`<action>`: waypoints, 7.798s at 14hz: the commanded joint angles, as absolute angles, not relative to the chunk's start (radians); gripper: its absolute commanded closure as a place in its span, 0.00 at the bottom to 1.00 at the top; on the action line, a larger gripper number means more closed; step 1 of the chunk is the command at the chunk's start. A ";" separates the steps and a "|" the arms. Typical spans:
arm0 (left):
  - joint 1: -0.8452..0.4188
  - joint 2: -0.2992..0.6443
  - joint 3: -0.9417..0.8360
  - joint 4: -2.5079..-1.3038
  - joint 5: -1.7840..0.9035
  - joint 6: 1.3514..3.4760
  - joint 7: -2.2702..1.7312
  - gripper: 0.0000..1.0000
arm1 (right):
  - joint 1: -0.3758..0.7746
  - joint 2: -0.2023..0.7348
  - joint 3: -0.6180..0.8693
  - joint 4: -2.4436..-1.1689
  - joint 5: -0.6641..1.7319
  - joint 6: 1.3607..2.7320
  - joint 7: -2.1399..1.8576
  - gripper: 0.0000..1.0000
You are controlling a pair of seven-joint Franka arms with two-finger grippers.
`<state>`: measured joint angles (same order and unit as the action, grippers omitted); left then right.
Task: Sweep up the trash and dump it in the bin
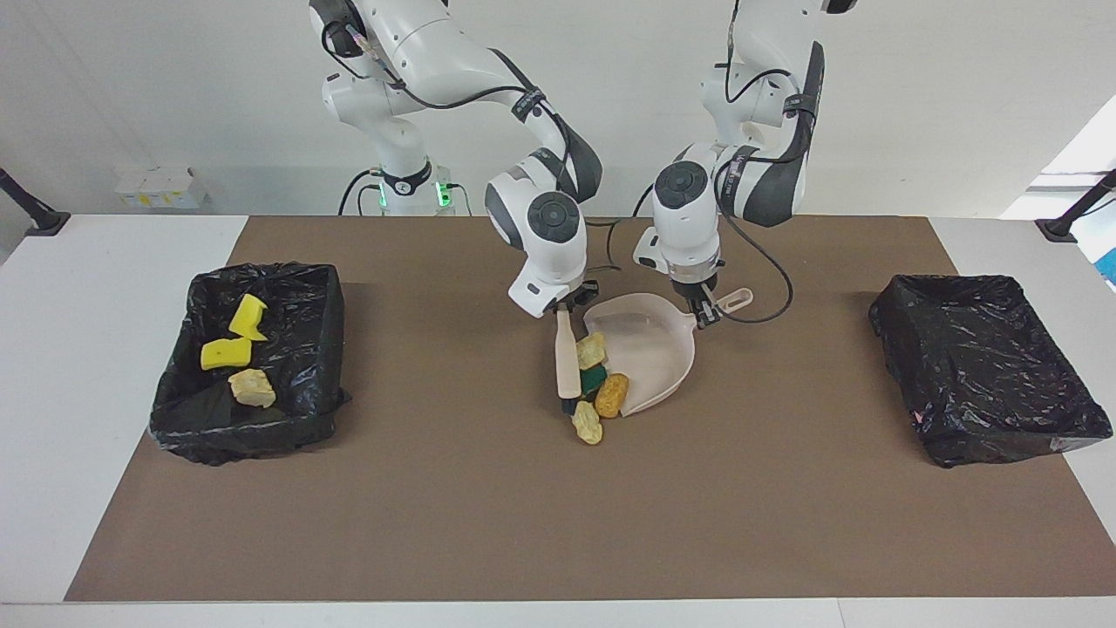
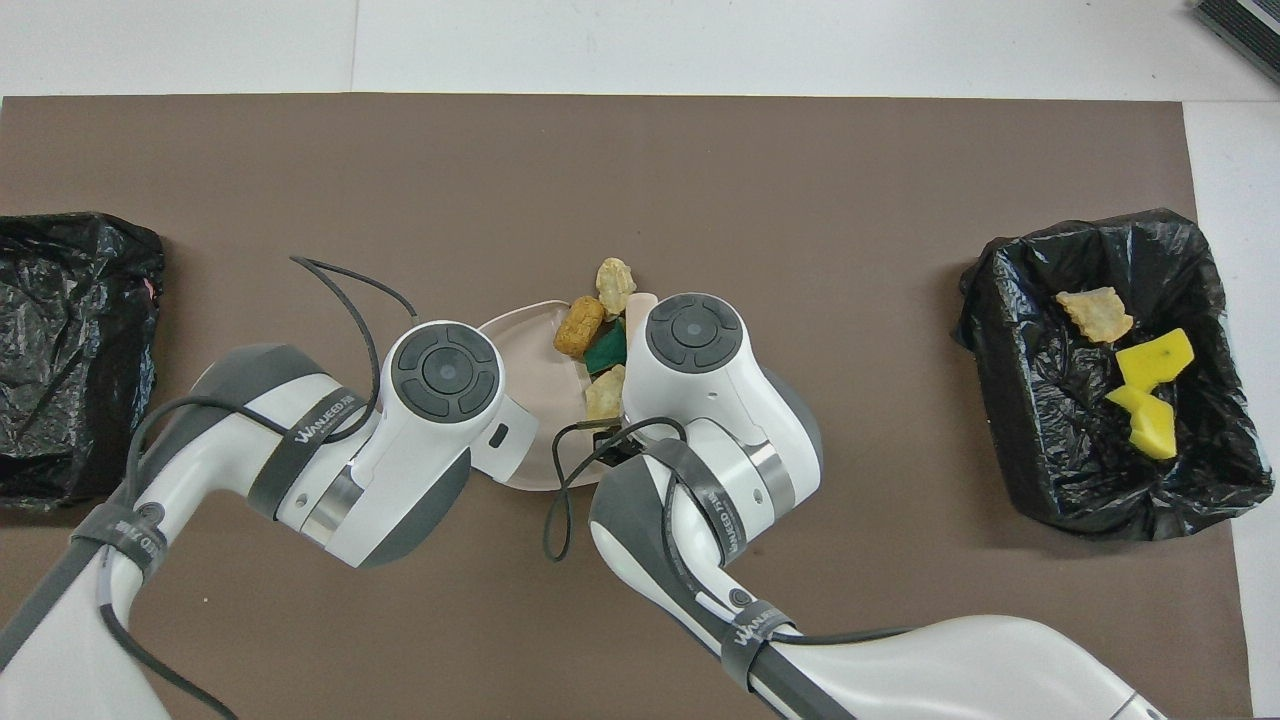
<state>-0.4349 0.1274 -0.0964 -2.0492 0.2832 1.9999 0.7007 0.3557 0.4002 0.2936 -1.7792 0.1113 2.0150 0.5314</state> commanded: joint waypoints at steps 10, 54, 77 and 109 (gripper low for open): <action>-0.405 0.089 -0.089 -2.102 0.295 1.996 0.707 1.00 | 0.356 0.391 0.298 -1.667 -0.040 1.841 0.390 1.00; -0.368 0.112 -0.086 -2.095 0.282 2.137 0.822 1.00 | 0.229 0.367 0.494 -1.660 0.060 1.505 0.658 1.00; 0.415 0.078 -0.074 -1.783 0.195 2.054 1.659 1.00 | 0.266 0.209 0.496 -1.752 0.156 1.698 0.611 0.00; 0.195 0.121 -0.086 -1.635 1.007 1.815 1.505 1.00 | -0.010 0.077 0.027 -1.451 -0.042 1.494 -0.055 0.00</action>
<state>0.2552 0.1310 -0.0968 -1.6379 1.0648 1.8711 1.5132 -0.0982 0.1241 0.1494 -1.4416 -0.1034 1.5095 -0.0362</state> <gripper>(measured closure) 0.678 0.000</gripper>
